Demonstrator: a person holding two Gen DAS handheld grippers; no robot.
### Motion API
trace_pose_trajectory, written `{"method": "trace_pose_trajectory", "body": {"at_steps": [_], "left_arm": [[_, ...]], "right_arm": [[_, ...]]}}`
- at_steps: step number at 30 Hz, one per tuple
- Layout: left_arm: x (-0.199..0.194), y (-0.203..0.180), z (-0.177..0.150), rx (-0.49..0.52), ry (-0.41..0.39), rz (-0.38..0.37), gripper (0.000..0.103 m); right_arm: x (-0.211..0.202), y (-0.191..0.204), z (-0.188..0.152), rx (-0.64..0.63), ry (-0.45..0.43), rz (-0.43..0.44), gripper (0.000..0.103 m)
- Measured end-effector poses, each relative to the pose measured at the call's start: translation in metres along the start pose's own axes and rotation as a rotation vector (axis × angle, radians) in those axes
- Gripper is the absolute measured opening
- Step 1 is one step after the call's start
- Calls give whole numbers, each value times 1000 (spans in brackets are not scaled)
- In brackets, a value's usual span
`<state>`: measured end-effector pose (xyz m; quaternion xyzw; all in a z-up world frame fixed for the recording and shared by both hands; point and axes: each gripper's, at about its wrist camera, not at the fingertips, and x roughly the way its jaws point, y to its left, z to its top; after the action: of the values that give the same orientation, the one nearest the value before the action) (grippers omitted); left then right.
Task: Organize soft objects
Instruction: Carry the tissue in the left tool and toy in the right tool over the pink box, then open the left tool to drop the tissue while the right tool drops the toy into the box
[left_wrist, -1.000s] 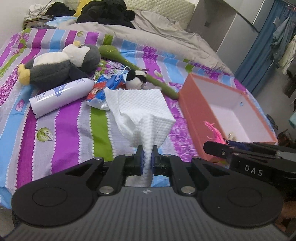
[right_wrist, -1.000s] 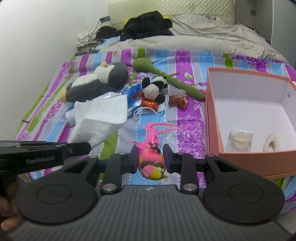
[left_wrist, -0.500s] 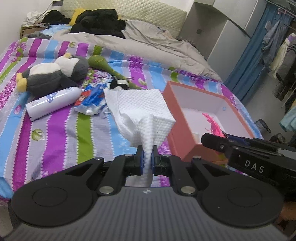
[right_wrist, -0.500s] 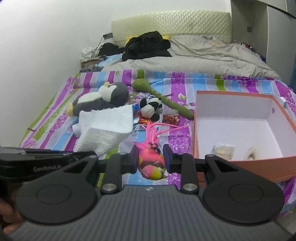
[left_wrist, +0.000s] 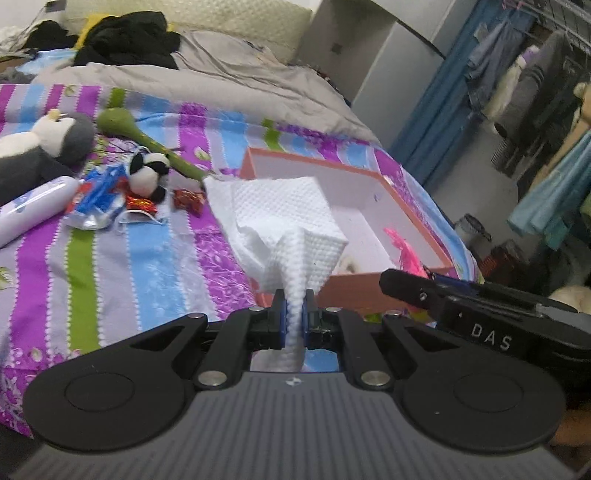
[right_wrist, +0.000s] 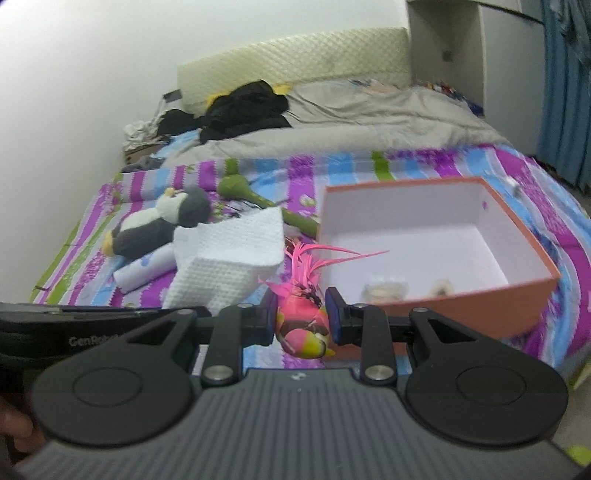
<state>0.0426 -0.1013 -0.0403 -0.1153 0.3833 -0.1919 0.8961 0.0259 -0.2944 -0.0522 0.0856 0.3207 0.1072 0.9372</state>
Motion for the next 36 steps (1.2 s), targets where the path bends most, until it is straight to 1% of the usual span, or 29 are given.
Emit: {"method": "trace_pose_trajectory", "body": {"at_steps": [2, 7, 15, 24, 27, 33, 36], "left_arm": [[11, -6, 1, -1, 17, -23, 10], [41, -18, 10, 21, 57, -36, 10], [96, -26, 44, 13, 101, -49, 10], [179, -26, 77, 3, 180, -36, 10], [208, -26, 86, 20, 209, -29, 10], [259, -22, 98, 11, 258, -20, 10], [276, -19, 102, 10, 273, -10, 10]], "right_arm": [[3, -9, -3, 18, 15, -14, 31], [14, -30, -2, 57, 25, -44, 31], [45, -66, 12, 105, 50, -61, 31], [105, -113, 34, 131, 112, -85, 31], [128, -128, 40, 140, 137, -93, 31], [171, -157, 43, 169, 188, -100, 31], [185, -170, 41, 203, 201, -114, 32]]}}
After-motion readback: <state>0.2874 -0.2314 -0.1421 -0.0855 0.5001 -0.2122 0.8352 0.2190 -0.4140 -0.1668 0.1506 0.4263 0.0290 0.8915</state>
